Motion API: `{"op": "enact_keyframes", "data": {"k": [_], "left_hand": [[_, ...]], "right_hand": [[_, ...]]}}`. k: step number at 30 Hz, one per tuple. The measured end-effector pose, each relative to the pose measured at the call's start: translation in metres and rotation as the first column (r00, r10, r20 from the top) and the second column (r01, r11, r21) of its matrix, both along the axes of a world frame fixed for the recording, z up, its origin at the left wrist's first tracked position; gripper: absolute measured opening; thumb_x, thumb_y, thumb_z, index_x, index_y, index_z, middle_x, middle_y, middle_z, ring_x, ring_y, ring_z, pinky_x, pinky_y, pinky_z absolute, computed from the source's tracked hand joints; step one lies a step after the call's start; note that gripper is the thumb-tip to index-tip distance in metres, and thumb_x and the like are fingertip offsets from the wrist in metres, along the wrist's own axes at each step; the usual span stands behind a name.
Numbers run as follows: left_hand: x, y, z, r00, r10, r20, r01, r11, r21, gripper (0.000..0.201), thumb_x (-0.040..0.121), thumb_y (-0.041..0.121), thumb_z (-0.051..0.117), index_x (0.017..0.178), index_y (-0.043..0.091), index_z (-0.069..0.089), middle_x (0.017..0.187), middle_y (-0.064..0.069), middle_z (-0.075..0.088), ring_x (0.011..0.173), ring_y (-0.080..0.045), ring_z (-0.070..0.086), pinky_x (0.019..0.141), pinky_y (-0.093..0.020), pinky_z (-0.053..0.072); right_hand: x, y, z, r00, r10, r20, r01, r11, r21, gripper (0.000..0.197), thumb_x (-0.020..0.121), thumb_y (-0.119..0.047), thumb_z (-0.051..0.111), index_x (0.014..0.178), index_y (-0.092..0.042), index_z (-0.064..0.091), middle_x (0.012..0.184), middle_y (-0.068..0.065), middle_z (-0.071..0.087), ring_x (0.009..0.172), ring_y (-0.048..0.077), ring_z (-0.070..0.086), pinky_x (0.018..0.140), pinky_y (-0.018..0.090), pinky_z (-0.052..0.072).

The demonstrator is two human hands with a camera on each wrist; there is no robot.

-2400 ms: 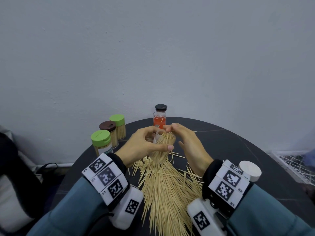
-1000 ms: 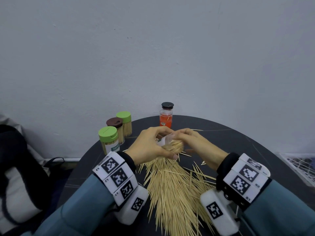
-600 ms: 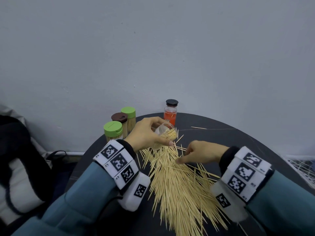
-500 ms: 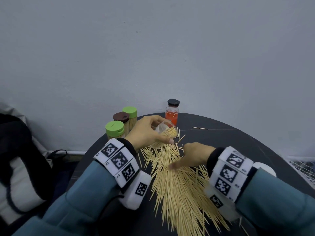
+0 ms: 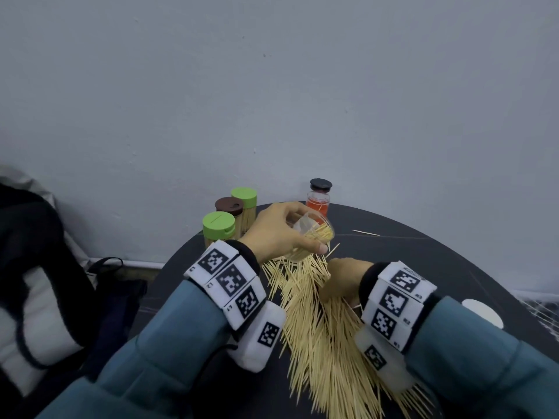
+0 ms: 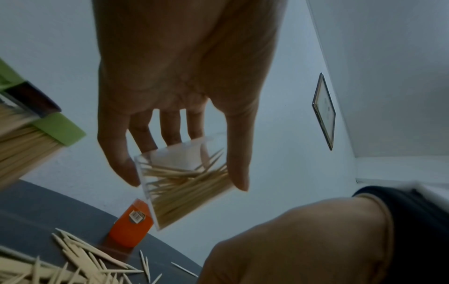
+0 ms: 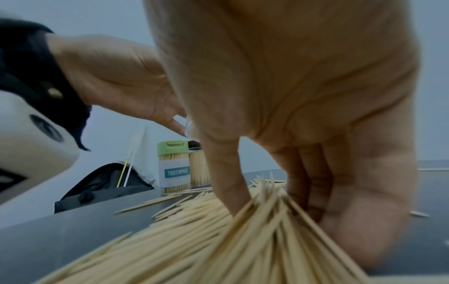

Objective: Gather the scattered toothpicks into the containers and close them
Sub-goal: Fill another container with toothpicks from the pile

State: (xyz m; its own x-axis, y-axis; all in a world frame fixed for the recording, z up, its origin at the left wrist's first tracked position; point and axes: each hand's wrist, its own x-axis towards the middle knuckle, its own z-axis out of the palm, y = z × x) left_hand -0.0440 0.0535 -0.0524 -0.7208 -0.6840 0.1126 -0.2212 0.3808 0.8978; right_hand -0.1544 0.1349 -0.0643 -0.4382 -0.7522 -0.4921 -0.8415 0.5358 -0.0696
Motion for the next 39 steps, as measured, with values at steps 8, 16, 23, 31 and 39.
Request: {"op": "enact_keyframes", "data": {"k": [8, 16, 23, 31, 39], "left_hand": [[0.001, 0.002, 0.003, 1.000, -0.011, -0.003, 0.011, 1.000, -0.002, 0.053, 0.061, 0.019, 0.088, 0.109, 0.025, 0.066, 0.106, 0.005, 0.066, 0.103, -0.013, 0.059, 0.087, -0.026, 0.048], [0.002, 0.004, 0.003, 1.000, -0.015, 0.003, 0.015, 1.000, 0.019, 0.055, 0.061, 0.018, 0.087, 0.112, 0.022, 0.065, 0.108, 0.005, 0.066, 0.106, -0.013, 0.058, 0.092, -0.030, 0.048], [-0.001, 0.004, -0.002, 0.999, -0.018, 0.030, 0.018, 1.000, 0.006, 0.054, 0.059, 0.020, 0.088, 0.108, 0.022, 0.066, 0.104, 0.004, 0.068, 0.104, -0.016, 0.060, 0.098, -0.040, 0.048], [-0.005, 0.008, -0.009, 0.996, -0.051, 0.070, 0.051, 0.999, 0.004, 0.049, 0.062, 0.019, 0.087, 0.105, 0.027, 0.065, 0.107, 0.004, 0.066, 0.106, -0.014, 0.058, 0.095, -0.035, 0.047], [-0.009, 0.011, -0.015, 0.991, -0.070, 0.113, 0.071, 0.997, -0.005, 0.048, 0.058, 0.024, 0.089, 0.100, 0.033, 0.067, 0.107, 0.005, 0.067, 0.106, -0.015, 0.059, 0.098, -0.043, 0.047]], "right_hand": [[-0.019, 0.006, 0.007, 0.994, -0.059, 0.089, 0.066, 0.996, -0.068, 0.041, 0.088, -0.024, 0.062, 0.122, -0.002, 0.052, 0.110, 0.008, 0.062, 0.100, 0.022, 0.061, 0.087, 0.031, 0.052], [-0.042, 0.016, 0.009, 0.937, -0.169, 0.307, 0.222, 0.964, -0.146, 0.024, 0.081, -0.023, 0.071, 0.095, -0.004, 0.068, 0.072, 0.003, 0.064, 0.050, 0.008, 0.056, 0.045, 0.017, 0.045], [-0.063, 0.023, 0.002, 0.851, -0.199, 0.486, 0.353, 0.902, -0.248, 0.028, 0.084, -0.017, 0.067, 0.101, 0.005, 0.065, 0.092, 0.014, 0.072, 0.080, 0.024, 0.070, 0.077, 0.033, 0.057], [-0.082, 0.038, 0.001, 0.676, -0.085, 0.732, 0.519, 0.759, -0.392, 0.014, 0.088, -0.006, 0.059, 0.095, 0.006, 0.058, 0.088, 0.016, 0.071, 0.076, 0.020, 0.071, 0.070, 0.026, 0.058], [-0.082, 0.048, 0.009, 0.618, 0.086, 0.782, 0.626, 0.547, -0.555, 0.011, 0.090, -0.006, 0.056, 0.099, 0.000, 0.056, 0.091, 0.015, 0.070, 0.064, 0.007, 0.069, 0.055, 0.016, 0.054]]}}
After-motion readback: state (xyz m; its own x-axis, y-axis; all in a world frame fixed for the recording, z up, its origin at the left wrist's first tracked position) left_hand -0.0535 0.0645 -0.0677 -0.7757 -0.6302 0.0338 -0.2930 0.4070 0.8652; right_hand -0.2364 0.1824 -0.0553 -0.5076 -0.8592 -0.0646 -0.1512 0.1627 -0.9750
